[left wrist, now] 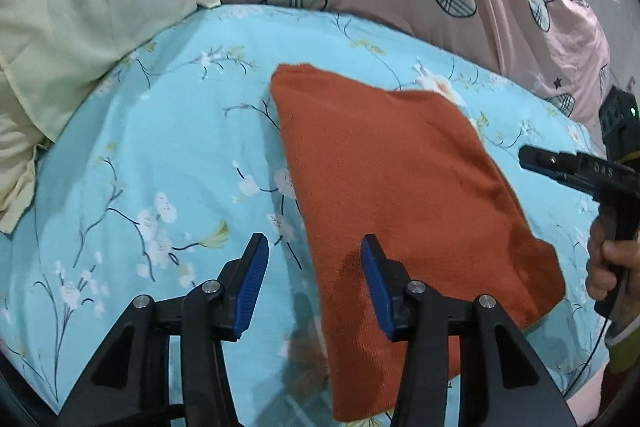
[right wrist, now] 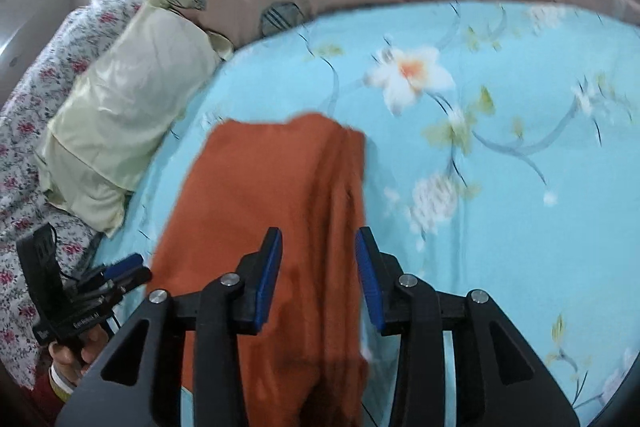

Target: Fold small clothes

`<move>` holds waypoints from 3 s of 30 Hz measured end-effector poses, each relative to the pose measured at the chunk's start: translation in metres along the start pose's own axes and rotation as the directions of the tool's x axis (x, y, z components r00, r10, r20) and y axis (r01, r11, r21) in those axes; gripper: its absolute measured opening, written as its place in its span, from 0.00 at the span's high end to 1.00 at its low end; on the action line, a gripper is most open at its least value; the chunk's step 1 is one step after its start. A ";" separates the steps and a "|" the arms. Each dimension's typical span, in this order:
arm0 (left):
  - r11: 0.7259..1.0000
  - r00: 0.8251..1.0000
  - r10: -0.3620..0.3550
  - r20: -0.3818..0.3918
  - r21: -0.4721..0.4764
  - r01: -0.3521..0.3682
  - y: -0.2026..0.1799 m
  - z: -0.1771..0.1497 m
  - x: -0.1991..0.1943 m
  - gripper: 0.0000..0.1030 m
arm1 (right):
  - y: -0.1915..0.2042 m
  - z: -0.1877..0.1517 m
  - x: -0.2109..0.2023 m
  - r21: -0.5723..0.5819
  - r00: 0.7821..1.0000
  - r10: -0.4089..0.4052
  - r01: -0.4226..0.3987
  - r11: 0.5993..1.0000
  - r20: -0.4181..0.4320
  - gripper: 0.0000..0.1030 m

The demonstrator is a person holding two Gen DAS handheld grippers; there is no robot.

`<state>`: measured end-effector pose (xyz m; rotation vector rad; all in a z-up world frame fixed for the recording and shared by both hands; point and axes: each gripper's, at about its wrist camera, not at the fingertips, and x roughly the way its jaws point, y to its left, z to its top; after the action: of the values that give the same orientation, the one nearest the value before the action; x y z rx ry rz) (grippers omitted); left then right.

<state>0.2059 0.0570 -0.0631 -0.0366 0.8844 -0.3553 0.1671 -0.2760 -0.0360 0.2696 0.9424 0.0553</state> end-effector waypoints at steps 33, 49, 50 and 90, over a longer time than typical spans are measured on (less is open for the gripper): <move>0.976 0.992 -0.117 -0.051 0.181 0.124 -0.054 -0.002 0.002 0.72 | 0.011 0.048 0.025 -0.047 0.999 -0.010 0.012 0.999 0.030 0.92; 0.982 0.991 -0.113 -0.069 0.145 0.122 -0.041 -0.017 0.004 0.72 | -0.012 -0.020 -0.008 0.024 0.999 -0.023 0.025 0.999 -0.048 0.61; 0.983 0.992 -0.102 -0.068 0.144 0.111 -0.038 -0.021 0.001 0.73 | -0.012 -0.036 -0.018 0.027 0.998 -0.020 0.022 0.999 -0.064 0.61; 0.962 0.973 -0.142 -0.182 0.206 0.179 -0.062 -0.045 0.010 0.78 | -0.021 0.001 0.044 0.062 0.984 -0.167 0.171 0.983 -0.066 0.79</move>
<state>0.1594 0.0009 -0.0885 0.1296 1.0041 -0.6150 0.1924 -0.2889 -0.0752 0.2501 1.0253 -0.1249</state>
